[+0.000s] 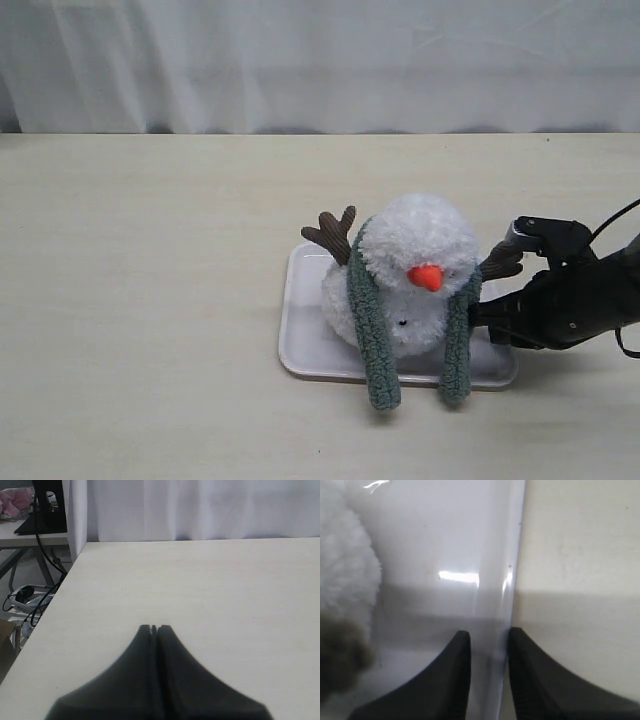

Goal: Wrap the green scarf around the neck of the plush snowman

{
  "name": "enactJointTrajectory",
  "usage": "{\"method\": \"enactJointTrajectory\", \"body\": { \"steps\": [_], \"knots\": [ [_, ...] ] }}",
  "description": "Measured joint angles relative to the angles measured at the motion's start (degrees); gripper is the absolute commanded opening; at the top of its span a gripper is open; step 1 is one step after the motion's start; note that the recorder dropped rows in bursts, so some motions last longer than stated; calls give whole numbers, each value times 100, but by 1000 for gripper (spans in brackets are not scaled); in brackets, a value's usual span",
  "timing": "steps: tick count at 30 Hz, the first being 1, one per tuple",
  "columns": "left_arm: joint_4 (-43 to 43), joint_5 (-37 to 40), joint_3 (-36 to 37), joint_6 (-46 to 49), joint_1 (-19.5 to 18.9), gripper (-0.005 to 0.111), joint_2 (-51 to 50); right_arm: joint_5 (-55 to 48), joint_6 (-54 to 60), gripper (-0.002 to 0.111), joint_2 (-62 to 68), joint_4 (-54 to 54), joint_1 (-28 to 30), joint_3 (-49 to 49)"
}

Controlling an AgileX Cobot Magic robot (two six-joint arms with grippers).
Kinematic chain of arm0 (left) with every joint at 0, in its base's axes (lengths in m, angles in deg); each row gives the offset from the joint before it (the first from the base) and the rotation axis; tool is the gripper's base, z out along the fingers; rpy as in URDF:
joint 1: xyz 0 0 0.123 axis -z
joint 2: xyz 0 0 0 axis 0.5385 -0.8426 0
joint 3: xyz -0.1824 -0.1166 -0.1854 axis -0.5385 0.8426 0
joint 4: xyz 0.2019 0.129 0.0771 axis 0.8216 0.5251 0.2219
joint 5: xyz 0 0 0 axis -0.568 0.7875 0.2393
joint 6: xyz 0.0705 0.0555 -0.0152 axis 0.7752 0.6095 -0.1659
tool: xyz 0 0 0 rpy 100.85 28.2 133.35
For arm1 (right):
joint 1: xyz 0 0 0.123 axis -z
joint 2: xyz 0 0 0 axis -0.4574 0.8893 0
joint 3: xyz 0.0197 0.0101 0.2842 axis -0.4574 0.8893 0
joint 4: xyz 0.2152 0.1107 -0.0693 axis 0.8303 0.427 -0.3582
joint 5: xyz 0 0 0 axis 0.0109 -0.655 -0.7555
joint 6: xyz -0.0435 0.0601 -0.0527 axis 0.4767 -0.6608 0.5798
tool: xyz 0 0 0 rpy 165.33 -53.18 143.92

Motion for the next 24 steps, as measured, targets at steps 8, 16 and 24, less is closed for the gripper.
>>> {"method": "enactJointTrajectory", "body": {
  "steps": [8, 16, 24],
  "knots": [
    [0, 0, 0, 0, 0, 0, 0, -285, 27, 27, -960, -89, 0, 10],
    [0, 0, 0, 0, 0, 0, 0, -476, 27, 27, -2368, -223, 0, 10],
    [0, 0, 0, 0, 0, 0, 0, -712, 27, 10, -3982, -245, 0, 10]
  ]
}}
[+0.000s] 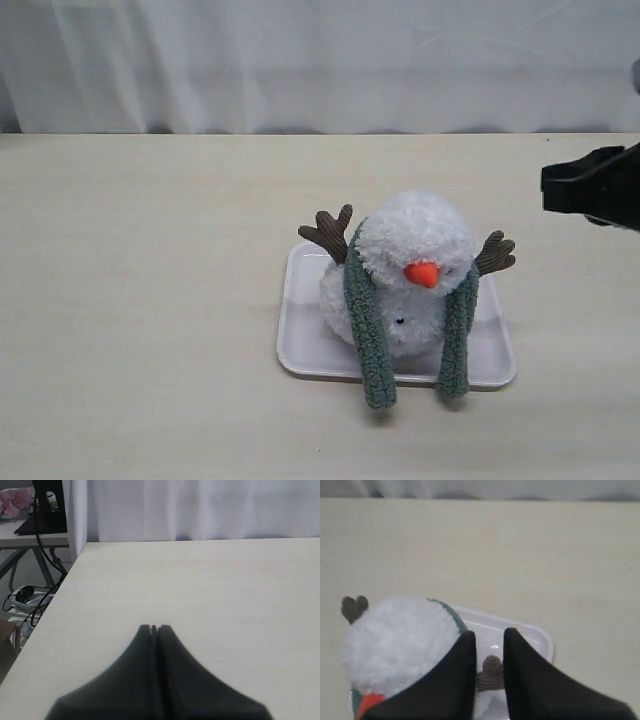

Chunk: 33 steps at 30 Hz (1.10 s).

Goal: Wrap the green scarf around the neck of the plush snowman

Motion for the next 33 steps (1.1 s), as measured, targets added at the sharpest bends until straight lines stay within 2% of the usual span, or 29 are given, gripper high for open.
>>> {"method": "enactJointTrajectory", "body": {
  "steps": [2, 17, 24, 33],
  "knots": [
    [0, 0, 0, 0, 0, 0, 0, -15, 0, 4, -372, 0, 0, 0],
    [0, 0, 0, 0, 0, 0, 0, -575, 0, 4, -2940, -22, 0, 0],
    [0, 0, 0, 0, 0, 0, 0, -824, 0, 4, -3813, -22, 0, 0],
    [0, 0, 0, 0, 0, 0, 0, -1620, 0, 4, -4575, -22, 0, 0]
  ]
}}
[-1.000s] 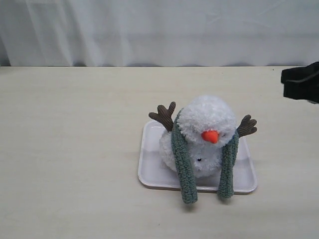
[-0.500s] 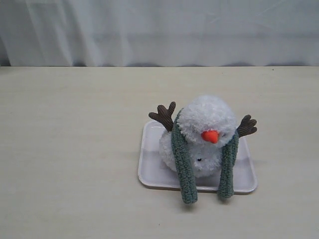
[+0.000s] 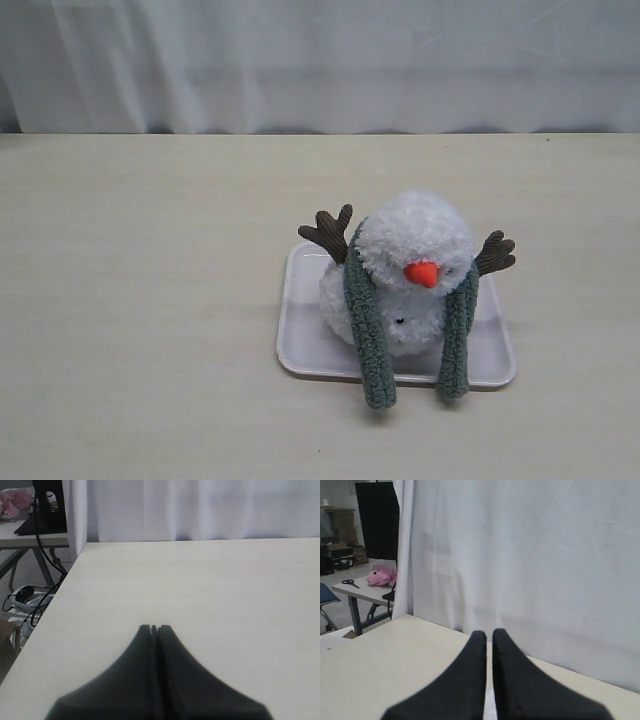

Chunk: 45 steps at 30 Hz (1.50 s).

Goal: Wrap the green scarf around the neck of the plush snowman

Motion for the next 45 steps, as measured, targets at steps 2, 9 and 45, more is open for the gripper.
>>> {"method": "enactJointTrajectory", "body": {
  "steps": [2, 9, 45],
  "knots": [
    [0, 0, 0, 0, 0, 0, 0, -61, 0, 4, -102, 0, 0, 0],
    [0, 0, 0, 0, 0, 0, 0, -107, 0, 4, -300, 0, 0, 0],
    [0, 0, 0, 0, 0, 0, 0, -117, 0, 4, -1485, 0, 0, 0]
  ]
}}
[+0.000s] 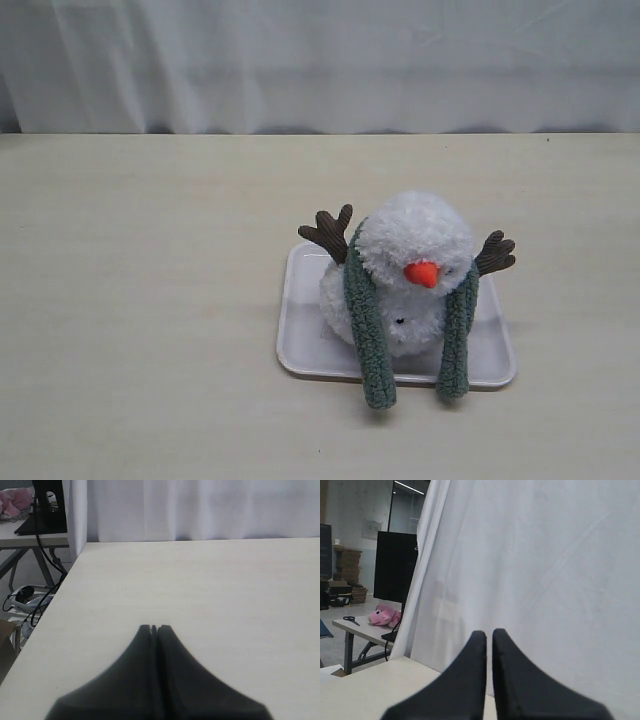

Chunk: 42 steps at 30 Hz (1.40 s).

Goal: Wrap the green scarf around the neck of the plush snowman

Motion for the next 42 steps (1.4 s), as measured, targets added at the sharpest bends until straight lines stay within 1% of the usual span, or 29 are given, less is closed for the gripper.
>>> {"method": "enactJointTrajectory", "body": {
  "steps": [14, 16, 26, 33, 35, 38, 42],
  "knots": [
    [0, 0, 0, 0, 0, 0, 0, 0, 10, 4, -113, 0, 0, 0],
    [0, 0, 0, 0, 0, 0, 0, 0, 10, 4, -113, -144, 0, 0],
    [0, 0, 0, 0, 0, 0, 0, 0, 10, 4, -113, -1877, 0, 0],
    [0, 0, 0, 0, 0, 0, 0, 0, 10, 4, -113, -4256, 0, 0],
    [0, 0, 0, 0, 0, 0, 0, 0, 10, 4, -113, -4698, 0, 0],
    [0, 0, 0, 0, 0, 0, 0, 0, 10, 4, -113, -5015, 0, 0],
    [0, 0, 0, 0, 0, 0, 0, 0, 10, 4, -113, -5089, 0, 0]
  ]
}}
